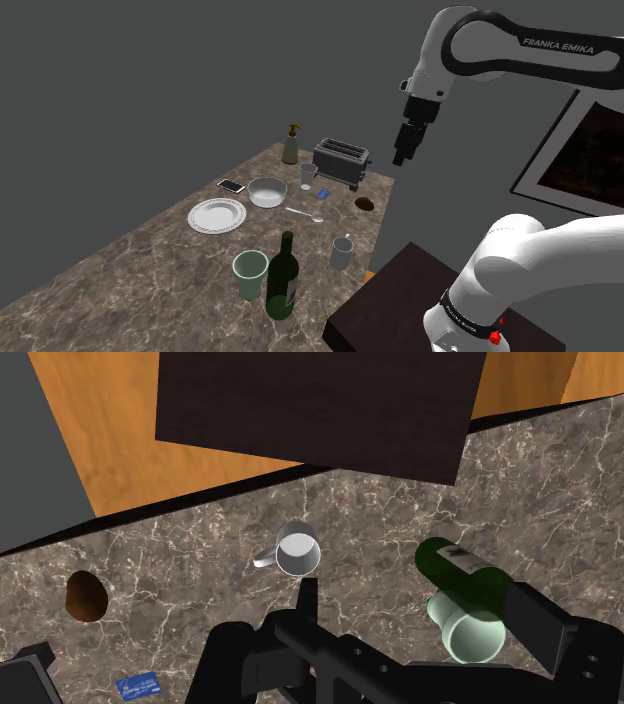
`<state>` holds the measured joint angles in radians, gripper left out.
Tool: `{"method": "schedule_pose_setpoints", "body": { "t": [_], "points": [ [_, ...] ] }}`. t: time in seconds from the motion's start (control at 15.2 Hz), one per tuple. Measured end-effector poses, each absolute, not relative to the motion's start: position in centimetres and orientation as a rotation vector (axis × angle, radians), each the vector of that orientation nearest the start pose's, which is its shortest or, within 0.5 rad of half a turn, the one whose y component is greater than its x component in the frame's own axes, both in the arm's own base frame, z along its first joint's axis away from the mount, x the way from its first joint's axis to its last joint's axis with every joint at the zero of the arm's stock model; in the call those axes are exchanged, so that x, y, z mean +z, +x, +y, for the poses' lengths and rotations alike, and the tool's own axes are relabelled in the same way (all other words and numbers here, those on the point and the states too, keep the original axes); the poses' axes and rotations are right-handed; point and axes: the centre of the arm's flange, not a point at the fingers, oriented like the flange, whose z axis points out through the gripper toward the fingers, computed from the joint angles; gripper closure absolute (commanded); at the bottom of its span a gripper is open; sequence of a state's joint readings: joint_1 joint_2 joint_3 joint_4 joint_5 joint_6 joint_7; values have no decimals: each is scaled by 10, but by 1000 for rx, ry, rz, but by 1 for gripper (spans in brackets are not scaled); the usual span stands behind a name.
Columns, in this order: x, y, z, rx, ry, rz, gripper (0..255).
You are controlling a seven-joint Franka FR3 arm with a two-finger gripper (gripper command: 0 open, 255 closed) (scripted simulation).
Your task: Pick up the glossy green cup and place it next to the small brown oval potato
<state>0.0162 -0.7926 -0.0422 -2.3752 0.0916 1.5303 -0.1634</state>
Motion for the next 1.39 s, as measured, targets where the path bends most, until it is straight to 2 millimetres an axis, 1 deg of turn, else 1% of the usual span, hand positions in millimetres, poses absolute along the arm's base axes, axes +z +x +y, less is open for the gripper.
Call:
{"method": "schedule_pose_setpoints", "body": {
  "t": [0.07,0.26,0.4,0.53,0.66,0.73,1.06,1.19,1.32,1.39],
  "points": [
    [581,300,-1,63,-3006,-229,0],
    [562,311,12,65,-3007,-224,0],
    [541,323,26,67,-3007,-219,0],
    [524,334,42,67,-3007,-214,0],
    [501,344,54,69,-3008,-208,0],
    [495,352,60,68,-3008,-206,0],
    [452,382,98,69,-3008,-192,0],
    [428,394,115,70,-3008,-187,0],
    [411,407,127,70,-3009,-182,0],
    [399,411,133,71,-3009,-179,0]
  ]
}}
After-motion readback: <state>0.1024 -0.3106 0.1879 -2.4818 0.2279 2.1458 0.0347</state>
